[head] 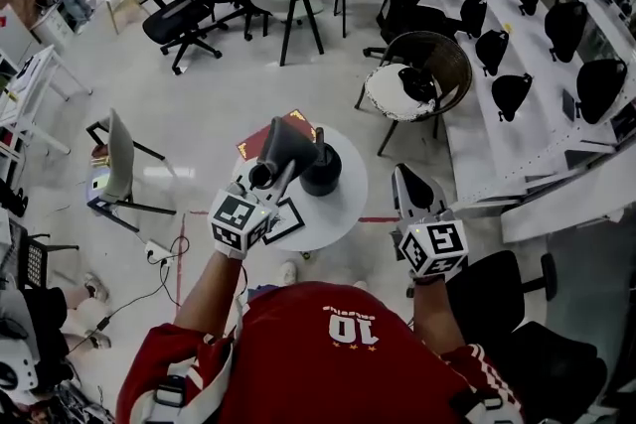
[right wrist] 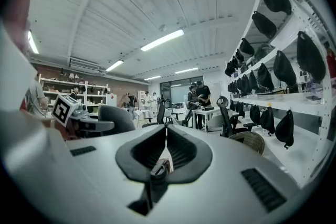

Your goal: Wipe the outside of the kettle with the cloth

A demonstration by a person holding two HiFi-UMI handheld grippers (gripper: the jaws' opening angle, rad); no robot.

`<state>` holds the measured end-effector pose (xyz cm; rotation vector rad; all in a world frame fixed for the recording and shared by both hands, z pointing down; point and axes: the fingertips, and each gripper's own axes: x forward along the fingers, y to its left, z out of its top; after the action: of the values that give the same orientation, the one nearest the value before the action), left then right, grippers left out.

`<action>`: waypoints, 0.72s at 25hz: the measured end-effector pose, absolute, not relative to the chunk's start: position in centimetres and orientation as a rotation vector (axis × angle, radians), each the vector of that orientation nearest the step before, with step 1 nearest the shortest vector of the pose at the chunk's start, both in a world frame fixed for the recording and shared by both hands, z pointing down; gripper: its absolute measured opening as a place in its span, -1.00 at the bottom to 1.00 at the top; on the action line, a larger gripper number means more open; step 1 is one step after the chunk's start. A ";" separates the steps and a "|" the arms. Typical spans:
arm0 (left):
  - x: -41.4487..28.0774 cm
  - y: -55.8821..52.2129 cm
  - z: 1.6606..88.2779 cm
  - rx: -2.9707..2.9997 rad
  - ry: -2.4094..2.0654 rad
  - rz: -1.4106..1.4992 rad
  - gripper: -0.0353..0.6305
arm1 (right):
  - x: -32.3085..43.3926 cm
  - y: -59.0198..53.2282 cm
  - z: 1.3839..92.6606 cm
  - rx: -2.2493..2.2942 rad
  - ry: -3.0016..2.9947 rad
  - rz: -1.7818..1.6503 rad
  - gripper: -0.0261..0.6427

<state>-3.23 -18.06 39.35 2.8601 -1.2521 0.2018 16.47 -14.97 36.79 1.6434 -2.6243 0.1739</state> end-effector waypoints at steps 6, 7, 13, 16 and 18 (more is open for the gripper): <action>-6.9 -18.8 39.2 2.786 -1.373 0.154 -0.76 | 16.7 -15.4 36.9 1.657 -2.598 0.156 -0.86; -7.3 -18.8 39.0 2.782 -1.391 0.149 -0.76 | 16.8 -15.5 36.9 1.660 -2.593 0.152 -0.86; -9.1 -18.3 38.1 2.776 -1.471 0.141 -0.76 | 16.6 -15.9 37.0 1.672 -2.564 0.114 -0.87; -9.9 -18.1 38.0 2.769 -1.492 0.130 -0.76 | 16.5 -15.9 36.7 1.687 -2.553 0.091 -0.88; -10.3 -18.0 37.9 2.765 -1.502 0.129 -0.76 | 16.6 -16.0 36.6 1.693 -2.546 0.086 -0.88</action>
<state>-10.29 -18.01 37.87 2.7654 -1.5019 0.1291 16.60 -16.00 36.61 1.6930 -2.5463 0.0860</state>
